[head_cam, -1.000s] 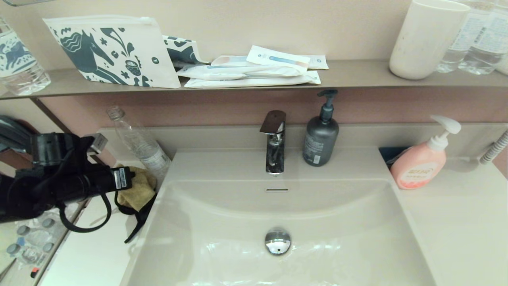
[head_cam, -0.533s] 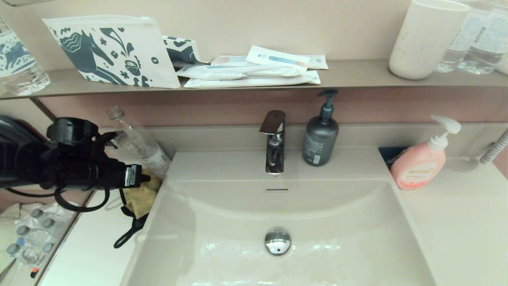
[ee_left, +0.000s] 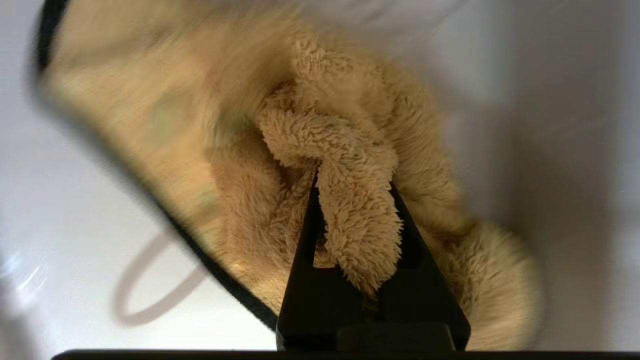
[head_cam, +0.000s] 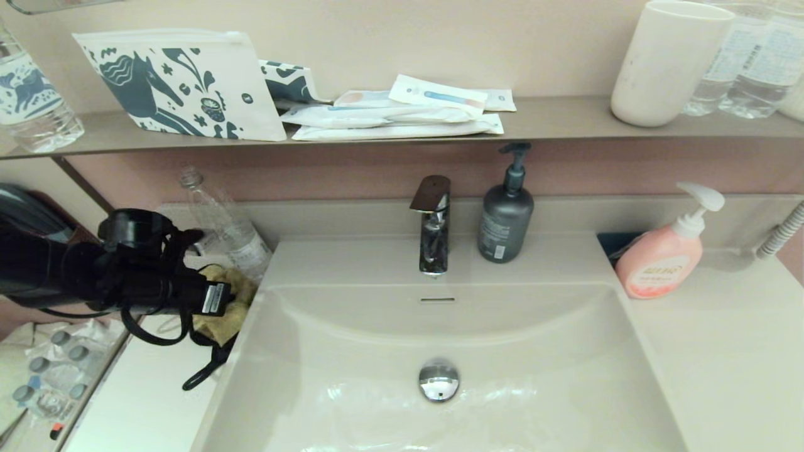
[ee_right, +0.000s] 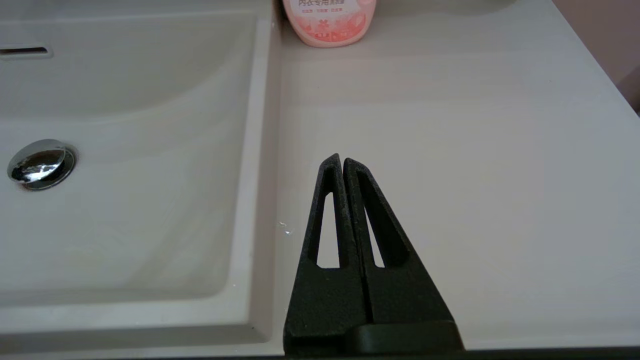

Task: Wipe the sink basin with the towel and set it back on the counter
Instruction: Wipe the sink

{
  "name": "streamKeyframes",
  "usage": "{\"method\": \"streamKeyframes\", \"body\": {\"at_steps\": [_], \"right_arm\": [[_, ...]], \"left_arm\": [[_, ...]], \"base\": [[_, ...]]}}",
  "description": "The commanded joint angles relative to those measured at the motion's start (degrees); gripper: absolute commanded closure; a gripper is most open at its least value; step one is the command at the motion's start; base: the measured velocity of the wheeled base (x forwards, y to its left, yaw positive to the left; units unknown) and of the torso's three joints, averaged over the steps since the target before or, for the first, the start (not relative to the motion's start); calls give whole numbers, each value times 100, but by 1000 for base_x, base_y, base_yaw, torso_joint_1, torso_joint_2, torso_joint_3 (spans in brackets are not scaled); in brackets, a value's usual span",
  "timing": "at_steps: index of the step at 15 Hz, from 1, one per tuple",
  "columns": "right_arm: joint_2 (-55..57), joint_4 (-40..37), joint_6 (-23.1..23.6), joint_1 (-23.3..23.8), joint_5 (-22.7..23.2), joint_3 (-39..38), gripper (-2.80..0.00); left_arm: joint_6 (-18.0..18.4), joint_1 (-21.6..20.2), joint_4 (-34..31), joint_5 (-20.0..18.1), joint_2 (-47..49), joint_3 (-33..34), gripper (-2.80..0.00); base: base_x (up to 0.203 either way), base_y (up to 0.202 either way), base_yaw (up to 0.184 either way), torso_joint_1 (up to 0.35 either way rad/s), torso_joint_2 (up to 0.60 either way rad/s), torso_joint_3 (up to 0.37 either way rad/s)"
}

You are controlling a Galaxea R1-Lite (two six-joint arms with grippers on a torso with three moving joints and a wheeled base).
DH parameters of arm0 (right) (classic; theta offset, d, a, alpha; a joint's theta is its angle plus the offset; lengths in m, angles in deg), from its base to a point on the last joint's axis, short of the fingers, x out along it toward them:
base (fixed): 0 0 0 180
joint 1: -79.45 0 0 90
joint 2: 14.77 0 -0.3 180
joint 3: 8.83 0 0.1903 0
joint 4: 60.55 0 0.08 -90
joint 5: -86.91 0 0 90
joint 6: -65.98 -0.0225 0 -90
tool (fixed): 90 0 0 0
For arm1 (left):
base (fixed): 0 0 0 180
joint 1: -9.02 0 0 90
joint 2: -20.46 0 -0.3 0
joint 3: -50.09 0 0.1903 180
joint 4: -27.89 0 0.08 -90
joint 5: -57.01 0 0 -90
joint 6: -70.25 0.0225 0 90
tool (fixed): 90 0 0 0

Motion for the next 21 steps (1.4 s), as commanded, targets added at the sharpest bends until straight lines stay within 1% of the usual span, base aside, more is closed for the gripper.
{"method": "streamKeyframes", "body": {"at_steps": [1, 2, 4, 6, 8, 9, 11, 13, 15, 16, 18, 19, 21], "right_arm": [[7, 1, -2, -1, -4, -1, 0], [7, 1, -2, -1, 2, -1, 0], [7, 1, -2, -1, 1, -1, 0], [7, 1, -2, -1, 2, -1, 0], [7, 1, -2, -1, 2, -1, 0], [7, 1, -2, -1, 2, -1, 0], [7, 1, -2, -1, 2, -1, 0], [7, 1, -2, -1, 2, -1, 0], [7, 1, -2, -1, 2, -1, 0], [7, 1, -2, -1, 2, -1, 0], [7, 1, -2, -1, 1, -1, 0], [7, 1, -2, -1, 2, -1, 0], [7, 1, -2, -1, 2, -1, 0]], "left_arm": [[47, -46, -100, 182, 14, 215, 0], [114, -51, -105, 264, -16, 360, 0], [428, -52, -123, 424, -146, 697, 0], [666, -61, -141, 619, -296, 939, 0], [1161, -251, -320, 878, -349, 1091, 0], [1307, -350, -448, 903, -377, 1147, 0], [1370, -487, -653, 976, -461, 1300, 0], [1504, -596, -997, 1282, -502, 1355, 0], [1698, -808, -1273, 1465, -504, 1367, 0], [1753, -878, -1320, 1584, -505, 1428, 0], [1991, -963, -1393, 2017, -523, 1585, 0], [2074, -982, -1411, 2163, -476, 1647, 0], [2062, -975, -1327, 2142, -371, 1646, 0]], "base": [[0, 0, 0, 0, 0, 0], [0, 0, 0, 0, 0, 0], [0, 0, 0, 0, 0, 0], [0, 0, 0, 0, 0, 0], [0, 0, 0, 0, 0, 0], [0, 0, 0, 0, 0, 0], [0, 0, 0, 0, 0, 0], [0, 0, 0, 0, 0, 0], [0, 0, 0, 0, 0, 0], [0, 0, 0, 0, 0, 0], [0, 0, 0, 0, 0, 0], [0, 0, 0, 0, 0, 0], [0, 0, 0, 0, 0, 0]]}}
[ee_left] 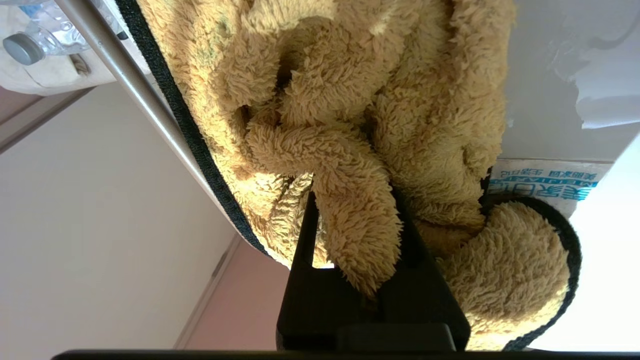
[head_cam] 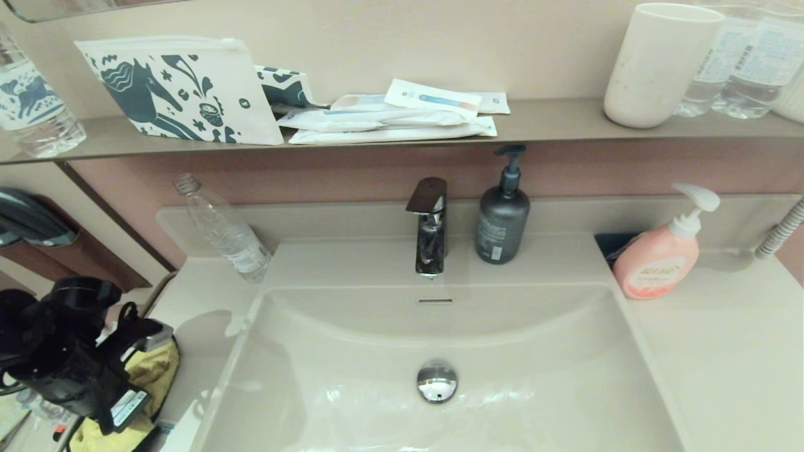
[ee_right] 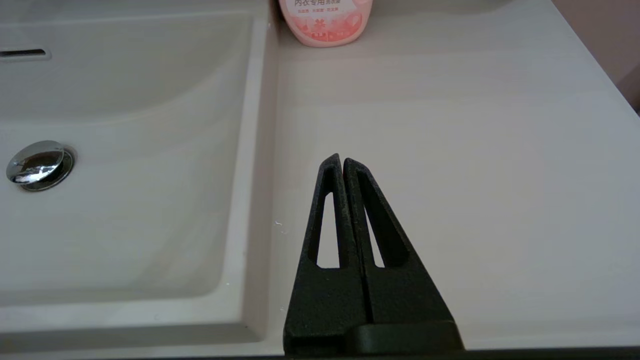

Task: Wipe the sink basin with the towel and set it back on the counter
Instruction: Wipe the sink

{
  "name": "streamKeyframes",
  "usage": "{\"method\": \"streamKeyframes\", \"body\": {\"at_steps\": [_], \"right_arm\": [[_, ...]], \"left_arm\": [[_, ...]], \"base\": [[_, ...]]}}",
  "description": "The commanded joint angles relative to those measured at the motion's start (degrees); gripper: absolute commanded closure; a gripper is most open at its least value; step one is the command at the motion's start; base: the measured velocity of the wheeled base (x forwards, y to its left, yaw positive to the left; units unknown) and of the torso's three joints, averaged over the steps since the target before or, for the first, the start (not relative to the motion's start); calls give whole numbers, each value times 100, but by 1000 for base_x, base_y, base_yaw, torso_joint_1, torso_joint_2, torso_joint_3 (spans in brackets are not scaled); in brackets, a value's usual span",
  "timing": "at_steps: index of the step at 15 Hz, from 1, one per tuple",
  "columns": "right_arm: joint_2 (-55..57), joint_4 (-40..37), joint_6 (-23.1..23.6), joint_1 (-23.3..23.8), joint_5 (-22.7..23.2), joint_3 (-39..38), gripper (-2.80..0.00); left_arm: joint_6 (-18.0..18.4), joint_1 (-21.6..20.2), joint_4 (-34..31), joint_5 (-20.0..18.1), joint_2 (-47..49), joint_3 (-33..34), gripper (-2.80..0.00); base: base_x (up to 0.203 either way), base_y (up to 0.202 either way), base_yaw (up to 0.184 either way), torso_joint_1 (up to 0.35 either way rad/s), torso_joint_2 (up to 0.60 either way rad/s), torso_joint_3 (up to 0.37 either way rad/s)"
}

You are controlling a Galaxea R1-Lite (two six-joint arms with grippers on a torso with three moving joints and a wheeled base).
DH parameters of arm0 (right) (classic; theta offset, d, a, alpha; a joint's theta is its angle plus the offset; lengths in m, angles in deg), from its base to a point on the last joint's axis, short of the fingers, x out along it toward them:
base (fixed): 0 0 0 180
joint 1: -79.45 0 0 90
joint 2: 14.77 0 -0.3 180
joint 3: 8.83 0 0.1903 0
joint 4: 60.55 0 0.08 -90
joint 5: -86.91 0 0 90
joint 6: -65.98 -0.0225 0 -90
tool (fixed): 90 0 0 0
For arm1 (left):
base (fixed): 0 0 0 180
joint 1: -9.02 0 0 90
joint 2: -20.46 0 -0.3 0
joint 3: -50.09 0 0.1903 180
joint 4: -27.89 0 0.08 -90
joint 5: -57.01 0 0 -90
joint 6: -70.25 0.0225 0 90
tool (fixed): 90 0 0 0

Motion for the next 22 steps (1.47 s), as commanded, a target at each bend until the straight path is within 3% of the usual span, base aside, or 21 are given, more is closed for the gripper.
{"method": "streamKeyframes", "body": {"at_steps": [1, 4, 7, 12, 16, 17, 19, 22], "right_arm": [[7, 1, -2, -1, -1, -1, 0], [7, 1, -2, -1, -1, -1, 0], [7, 1, -2, -1, -9, -1, 0], [7, 1, -2, -1, -2, -1, 0], [7, 1, -2, -1, -1, -1, 0], [7, 1, -2, -1, -1, -1, 0], [7, 1, -2, -1, -1, -4, 0], [7, 1, -2, -1, -1, -1, 0]], "left_arm": [[18, 4, 202, -175, 238, -48, 0], [-54, 7, 1018, -999, 297, -364, 0], [-523, 50, 1187, -1585, 301, -753, 0], [-875, 79, 1350, -1936, 320, -973, 0], [-1486, 241, 1702, -2021, 310, -1087, 0], [-1889, 312, 1704, -2088, 307, -1183, 0], [-2568, 428, 1711, -2456, 312, -1441, 0], [-3013, 499, 2183, -2798, 368, -1512, 0]], "base": [[0, 0, 0, 0, 0, 0], [0, 0, 0, 0, 0, 0], [0, 0, 0, 8, 8, -1], [0, 0, 0, 0, 0, 0], [0, 0, 0, 0, 0, 0], [0, 0, 0, 0, 0, 0], [0, 0, 0, 0, 0, 0], [0, 0, 0, 0, 0, 0]]}}
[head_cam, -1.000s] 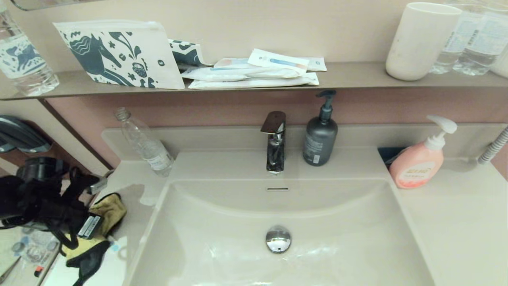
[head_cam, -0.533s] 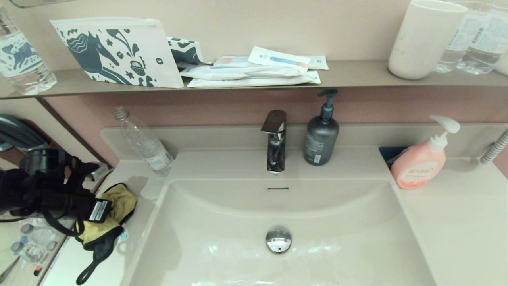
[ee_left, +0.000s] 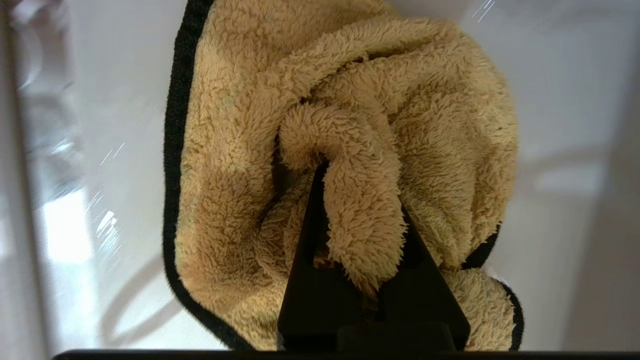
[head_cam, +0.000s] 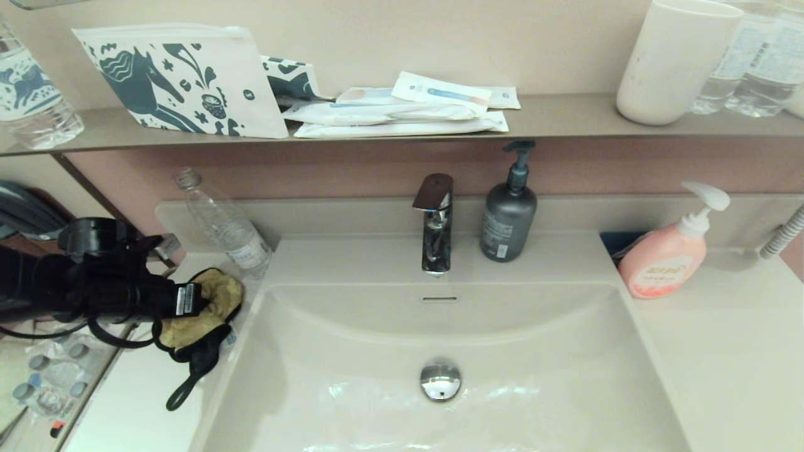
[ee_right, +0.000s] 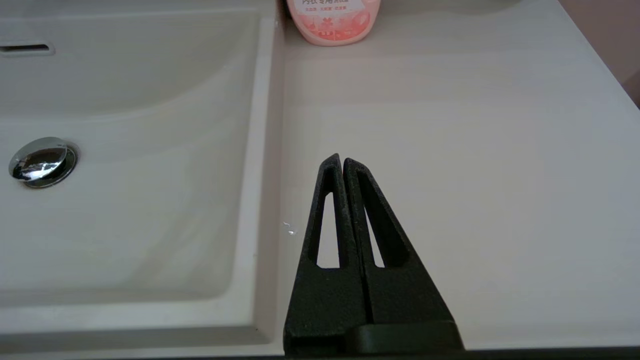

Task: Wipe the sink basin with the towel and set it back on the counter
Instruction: Wipe the sink

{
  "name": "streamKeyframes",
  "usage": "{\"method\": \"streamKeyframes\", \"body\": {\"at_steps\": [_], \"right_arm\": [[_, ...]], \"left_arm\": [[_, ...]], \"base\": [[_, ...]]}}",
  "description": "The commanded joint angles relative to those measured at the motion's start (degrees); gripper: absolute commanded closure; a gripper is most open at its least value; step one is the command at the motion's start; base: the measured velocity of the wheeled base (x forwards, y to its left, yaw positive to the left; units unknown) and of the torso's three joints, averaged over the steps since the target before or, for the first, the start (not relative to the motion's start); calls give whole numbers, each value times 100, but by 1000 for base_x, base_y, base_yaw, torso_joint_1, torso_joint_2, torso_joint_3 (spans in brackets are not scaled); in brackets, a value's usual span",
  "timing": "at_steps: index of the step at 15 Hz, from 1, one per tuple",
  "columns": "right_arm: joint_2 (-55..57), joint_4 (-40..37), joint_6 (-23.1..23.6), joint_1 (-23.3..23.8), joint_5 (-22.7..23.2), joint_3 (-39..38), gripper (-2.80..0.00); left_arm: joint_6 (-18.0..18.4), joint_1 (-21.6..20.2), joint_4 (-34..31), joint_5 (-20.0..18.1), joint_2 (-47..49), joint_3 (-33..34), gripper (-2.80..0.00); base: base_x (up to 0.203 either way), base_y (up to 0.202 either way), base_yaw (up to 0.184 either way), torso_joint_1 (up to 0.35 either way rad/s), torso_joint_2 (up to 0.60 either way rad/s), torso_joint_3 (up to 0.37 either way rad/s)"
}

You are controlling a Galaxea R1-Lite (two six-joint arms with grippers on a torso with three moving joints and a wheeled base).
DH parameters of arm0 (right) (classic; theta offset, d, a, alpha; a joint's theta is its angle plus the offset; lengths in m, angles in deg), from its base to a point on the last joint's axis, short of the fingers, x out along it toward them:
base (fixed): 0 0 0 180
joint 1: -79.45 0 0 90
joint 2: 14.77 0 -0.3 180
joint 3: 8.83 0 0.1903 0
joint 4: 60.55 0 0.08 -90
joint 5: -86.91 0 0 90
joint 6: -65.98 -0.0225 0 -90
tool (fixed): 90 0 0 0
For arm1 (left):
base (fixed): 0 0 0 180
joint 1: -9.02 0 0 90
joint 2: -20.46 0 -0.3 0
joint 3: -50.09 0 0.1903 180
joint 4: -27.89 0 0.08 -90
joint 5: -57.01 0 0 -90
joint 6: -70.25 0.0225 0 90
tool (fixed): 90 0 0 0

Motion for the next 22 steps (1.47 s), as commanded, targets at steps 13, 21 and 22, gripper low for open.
{"method": "streamKeyframes", "body": {"at_steps": [13, 21, 22], "right_arm": [[7, 1, 0, -1, -1, 1, 0], [7, 1, 0, -1, -3, 1, 0], [7, 1, 0, -1, -8, 1, 0]], "left_arm": [[-909, 238, 1715, -65, 269, 500, 0], [351, 224, -1064, 1007, -588, 862, 0], [495, 201, -1128, 1165, -667, 1004, 0]], "base": [[0, 0, 0, 0, 0, 0], [0, 0, 0, 0, 0, 0], [0, 0, 0, 0, 0, 0]]}}
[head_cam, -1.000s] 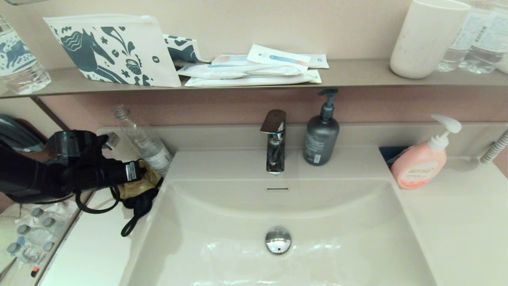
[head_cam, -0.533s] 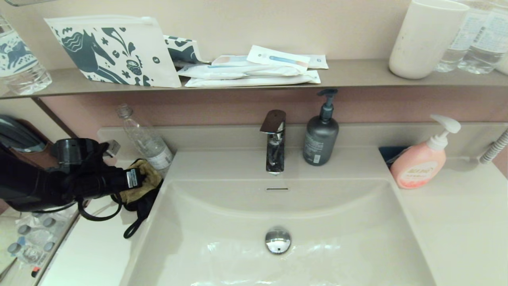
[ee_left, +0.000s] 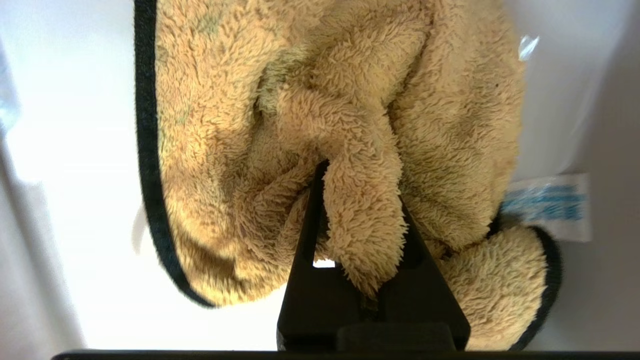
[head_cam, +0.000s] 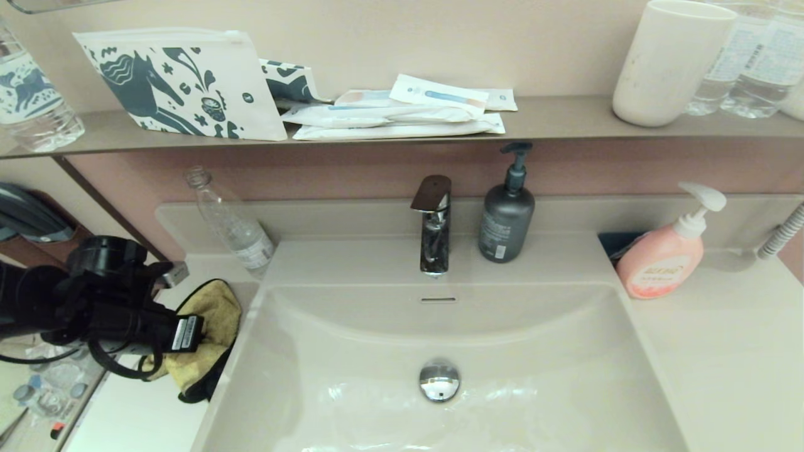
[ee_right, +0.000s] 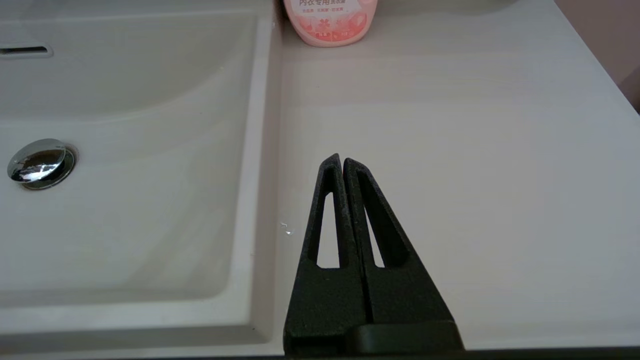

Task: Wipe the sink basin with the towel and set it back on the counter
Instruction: Wipe the sink

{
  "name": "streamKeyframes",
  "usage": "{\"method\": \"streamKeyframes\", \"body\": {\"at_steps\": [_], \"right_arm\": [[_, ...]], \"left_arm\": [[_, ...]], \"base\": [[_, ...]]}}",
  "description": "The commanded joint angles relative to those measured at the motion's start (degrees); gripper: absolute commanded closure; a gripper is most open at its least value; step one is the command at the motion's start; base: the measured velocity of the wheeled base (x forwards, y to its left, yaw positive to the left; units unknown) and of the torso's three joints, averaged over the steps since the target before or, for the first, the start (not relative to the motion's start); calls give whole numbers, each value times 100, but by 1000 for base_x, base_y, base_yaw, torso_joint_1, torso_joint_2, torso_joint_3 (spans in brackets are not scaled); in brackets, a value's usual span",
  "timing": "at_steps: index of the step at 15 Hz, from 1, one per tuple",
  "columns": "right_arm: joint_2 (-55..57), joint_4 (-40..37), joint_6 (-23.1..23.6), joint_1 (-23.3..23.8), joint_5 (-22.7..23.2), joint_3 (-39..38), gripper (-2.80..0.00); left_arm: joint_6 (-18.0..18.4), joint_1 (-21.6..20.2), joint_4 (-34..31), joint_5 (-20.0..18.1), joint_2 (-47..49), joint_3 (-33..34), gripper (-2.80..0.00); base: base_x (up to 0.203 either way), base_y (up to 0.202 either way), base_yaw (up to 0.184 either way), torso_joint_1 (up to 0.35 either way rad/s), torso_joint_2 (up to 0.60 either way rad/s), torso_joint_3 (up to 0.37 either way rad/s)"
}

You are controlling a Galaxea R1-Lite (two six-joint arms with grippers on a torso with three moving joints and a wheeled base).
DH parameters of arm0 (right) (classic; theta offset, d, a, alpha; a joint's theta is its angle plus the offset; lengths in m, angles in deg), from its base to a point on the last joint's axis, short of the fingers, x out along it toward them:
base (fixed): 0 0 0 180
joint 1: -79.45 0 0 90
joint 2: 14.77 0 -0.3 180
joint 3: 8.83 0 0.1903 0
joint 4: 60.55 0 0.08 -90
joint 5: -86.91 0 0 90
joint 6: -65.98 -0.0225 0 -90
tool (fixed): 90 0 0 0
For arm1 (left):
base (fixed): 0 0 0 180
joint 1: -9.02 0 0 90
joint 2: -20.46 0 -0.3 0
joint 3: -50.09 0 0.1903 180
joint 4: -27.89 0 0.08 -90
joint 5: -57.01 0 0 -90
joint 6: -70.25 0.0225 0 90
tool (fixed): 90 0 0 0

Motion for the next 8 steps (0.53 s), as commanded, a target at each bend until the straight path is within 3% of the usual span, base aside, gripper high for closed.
{"method": "streamKeyframes", "body": {"at_steps": [1, 4, 8], "right_arm": [[7, 1, -2, -1, 2, -1, 0], [7, 1, -2, -1, 2, -1, 0], [7, 1, -2, -1, 2, -1, 0]], "left_arm": [[236, -31, -96, 307, -279, 314, 0], [640, -39, -539, 946, -572, 625, 0], [683, -181, -809, 1067, -1195, 642, 0]], "base": [[0, 0, 0, 0, 0, 0], [0, 0, 0, 0, 0, 0], [0, 0, 0, 0, 0, 0]]}}
